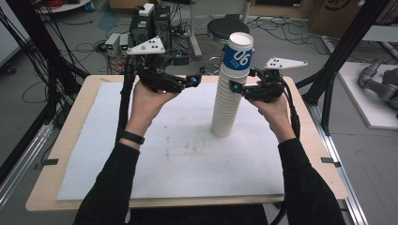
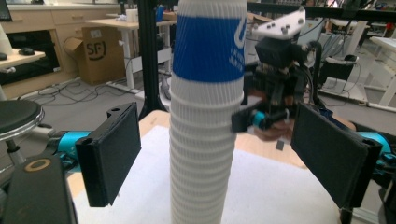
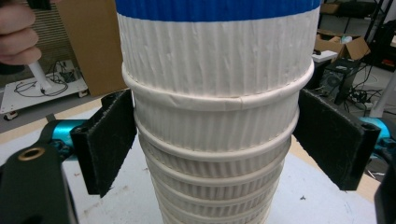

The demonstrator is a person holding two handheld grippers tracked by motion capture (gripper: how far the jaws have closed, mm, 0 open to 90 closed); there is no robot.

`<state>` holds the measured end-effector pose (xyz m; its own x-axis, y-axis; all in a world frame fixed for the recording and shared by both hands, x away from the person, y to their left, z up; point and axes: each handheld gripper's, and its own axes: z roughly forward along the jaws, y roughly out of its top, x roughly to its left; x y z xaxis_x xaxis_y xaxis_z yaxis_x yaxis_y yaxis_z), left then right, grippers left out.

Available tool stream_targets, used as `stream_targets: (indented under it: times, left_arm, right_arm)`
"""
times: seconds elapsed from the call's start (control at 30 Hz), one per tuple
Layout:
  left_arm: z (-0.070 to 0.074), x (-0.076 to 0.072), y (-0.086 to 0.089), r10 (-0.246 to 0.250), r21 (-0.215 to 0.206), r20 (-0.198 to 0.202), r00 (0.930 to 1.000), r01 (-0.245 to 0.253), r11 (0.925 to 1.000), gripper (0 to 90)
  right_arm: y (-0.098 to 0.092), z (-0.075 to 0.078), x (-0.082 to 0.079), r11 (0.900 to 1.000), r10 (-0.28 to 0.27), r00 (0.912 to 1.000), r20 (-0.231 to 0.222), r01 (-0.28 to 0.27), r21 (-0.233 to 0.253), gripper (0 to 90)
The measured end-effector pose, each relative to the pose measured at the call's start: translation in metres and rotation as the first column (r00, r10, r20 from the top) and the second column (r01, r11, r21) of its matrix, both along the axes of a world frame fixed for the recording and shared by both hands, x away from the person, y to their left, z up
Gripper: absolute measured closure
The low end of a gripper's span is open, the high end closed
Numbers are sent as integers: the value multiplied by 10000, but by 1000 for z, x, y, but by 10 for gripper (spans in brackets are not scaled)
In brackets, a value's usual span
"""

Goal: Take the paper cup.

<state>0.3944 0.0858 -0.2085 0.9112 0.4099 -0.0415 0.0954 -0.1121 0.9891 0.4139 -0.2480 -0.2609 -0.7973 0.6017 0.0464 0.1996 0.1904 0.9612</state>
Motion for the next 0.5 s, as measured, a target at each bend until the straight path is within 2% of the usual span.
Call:
stream_targets:
  times: [0.3, 0.5]
  left_arm:
    - [11, 17, -28, -310, -386, -114, 9995, 306, 9988, 158]
    - [17, 26, -43, -360, -414, -165, 9992, 353, 9985, 138]
  right_arm:
    - [0, 0, 0, 10000, 10, 10000, 46, -10, -14, 146]
    - [0, 0, 0, 10000, 21, 10000, 34, -21, -9, 146]
